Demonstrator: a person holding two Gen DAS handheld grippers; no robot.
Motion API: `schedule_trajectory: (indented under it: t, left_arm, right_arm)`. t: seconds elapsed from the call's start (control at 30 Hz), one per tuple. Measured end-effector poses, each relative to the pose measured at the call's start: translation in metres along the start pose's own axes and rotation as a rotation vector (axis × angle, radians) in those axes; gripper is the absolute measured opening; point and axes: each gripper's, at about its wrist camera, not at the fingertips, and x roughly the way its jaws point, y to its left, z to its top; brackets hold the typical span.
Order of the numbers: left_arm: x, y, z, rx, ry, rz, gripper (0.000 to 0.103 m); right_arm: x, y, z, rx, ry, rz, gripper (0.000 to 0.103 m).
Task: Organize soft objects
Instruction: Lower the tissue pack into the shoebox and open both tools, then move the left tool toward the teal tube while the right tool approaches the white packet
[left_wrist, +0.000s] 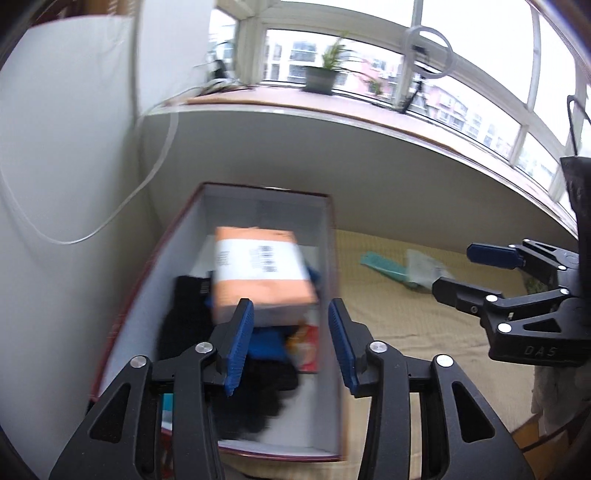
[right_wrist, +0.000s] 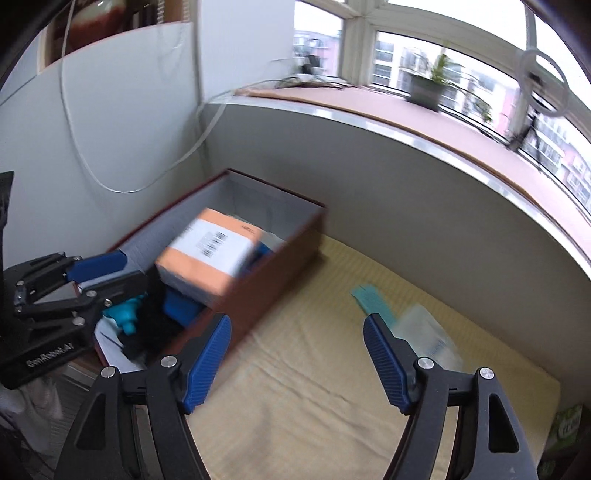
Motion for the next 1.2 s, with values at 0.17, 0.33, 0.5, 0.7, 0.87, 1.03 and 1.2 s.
schedule_trajectory:
  t: [0.17, 0.33, 0.5, 0.7, 0.87, 1.03, 1.2]
  left_arm:
    - [0.008, -0.043, -0.006, 0.07, 0.008, -0.058, 0.043]
    - [0.02, -0.08, -0.011, 0.117, 0.035, -0.122, 0.053]
    - [0.034, -0.104, -0.016, 0.141, 0.063, -0.15, 0.055]
    - [0.053, -0.119, -0.016, 0.151, 0.097, -0.154, 0.055]
    - [0.066, -0.123, -0.017, 0.13, 0.121, -0.158, 0.062]
    - [0.083, -0.125, -0.016, 0.109, 0.137, -0.166, 0.063]
    - [0.101, -0.128, -0.014, 0.08, 0.157, -0.181, 0.063]
  right_arm:
    - [-0.013, -0.041, -0.029, 0.07, 0.009, -0.051, 0.071]
    - [-0.02, -0.073, -0.052, 0.124, 0.02, -0.086, 0.071]
    - [-0.023, -0.098, -0.072, 0.156, 0.033, -0.115, 0.071]
    - [-0.025, -0.122, -0.085, 0.171, 0.037, -0.141, 0.071]
    - [-0.023, -0.148, -0.087, 0.214, 0.033, -0.094, 0.072]
    - [-0.011, -0.18, -0.083, 0.324, 0.038, 0.033, 0.072]
    - [0.013, -0.204, -0.074, 0.393, 0.059, 0.092, 0.072]
